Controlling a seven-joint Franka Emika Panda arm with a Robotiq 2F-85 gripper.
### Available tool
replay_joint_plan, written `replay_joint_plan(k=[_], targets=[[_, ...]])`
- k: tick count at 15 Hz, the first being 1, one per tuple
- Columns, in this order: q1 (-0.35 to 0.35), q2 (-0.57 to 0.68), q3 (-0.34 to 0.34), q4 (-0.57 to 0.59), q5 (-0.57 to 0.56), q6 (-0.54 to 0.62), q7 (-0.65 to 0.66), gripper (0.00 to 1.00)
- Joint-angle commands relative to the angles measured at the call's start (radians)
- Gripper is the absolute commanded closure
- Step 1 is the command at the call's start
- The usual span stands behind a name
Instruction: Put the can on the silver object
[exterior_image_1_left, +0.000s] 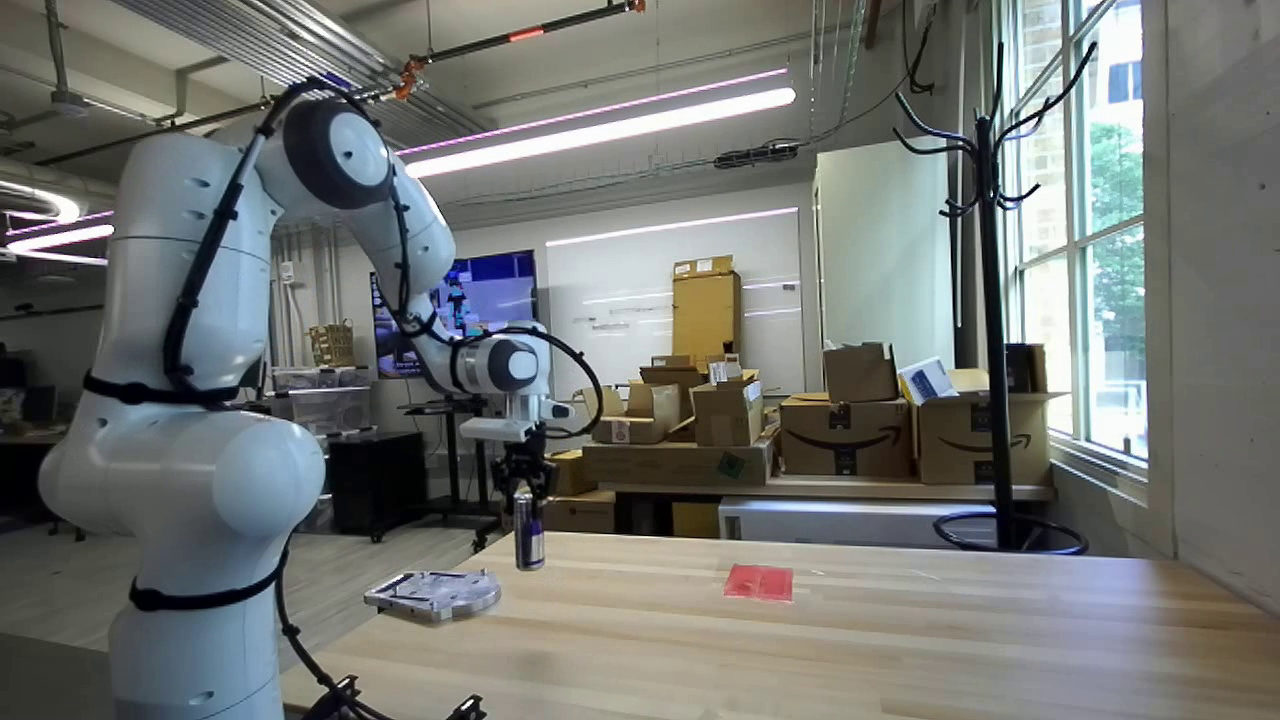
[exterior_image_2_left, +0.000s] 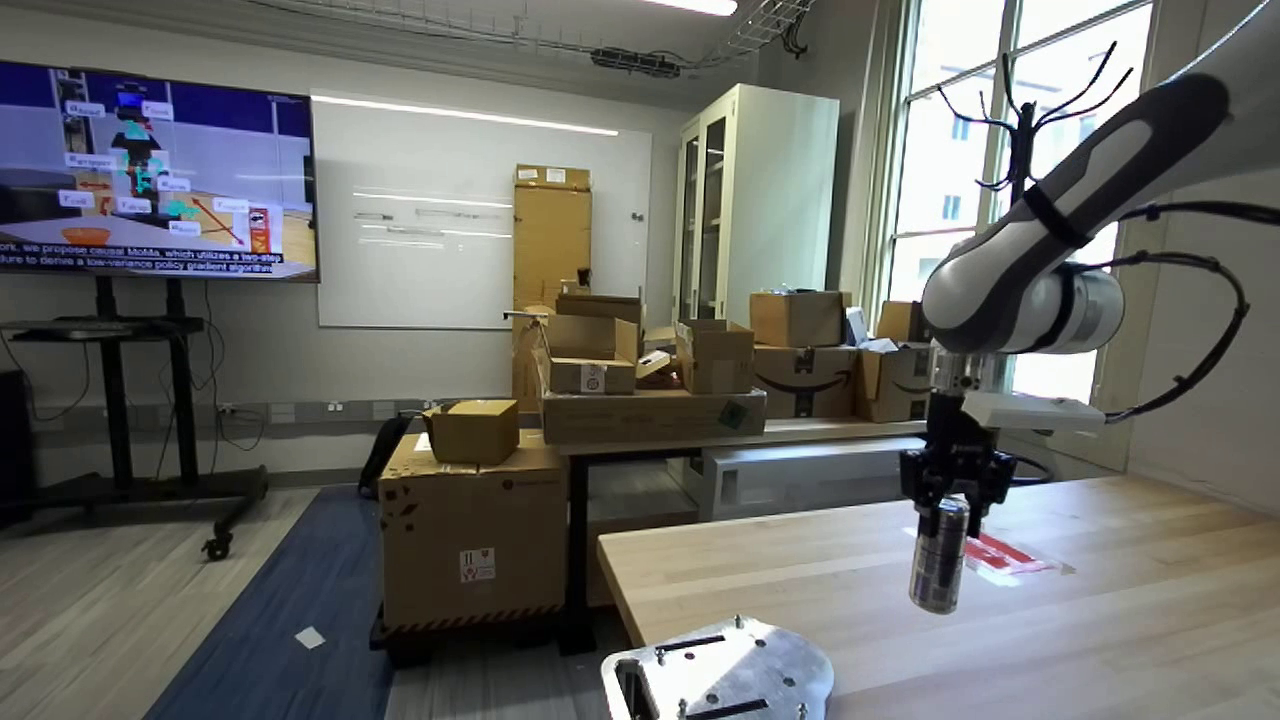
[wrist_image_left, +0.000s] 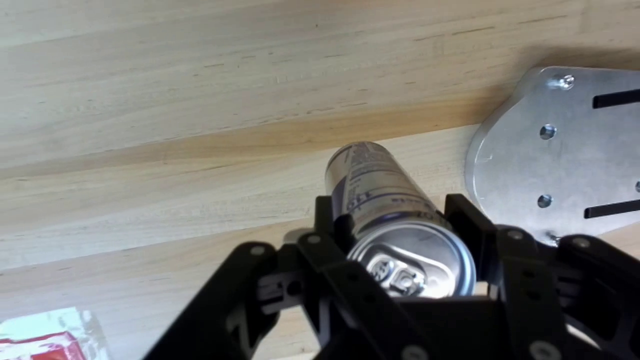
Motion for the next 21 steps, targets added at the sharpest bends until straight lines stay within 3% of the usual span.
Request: replay_joint_plan(k=[1, 8, 14, 21], targets=[[0.017, -0.168, 0.027, -0.074, -0.039, -0.066, 0.007, 0.67], [0.106, -0.253, 0.135, -0.105, -0.056, -0.034, 0.056, 0.67], [0.165, -0.172, 0.212, -0.075, -0.102, 0.005, 0.113, 0.67], [0.207, -0.042, 0.236, 0.007, -0.124, 0.029, 0.121, 0.67]])
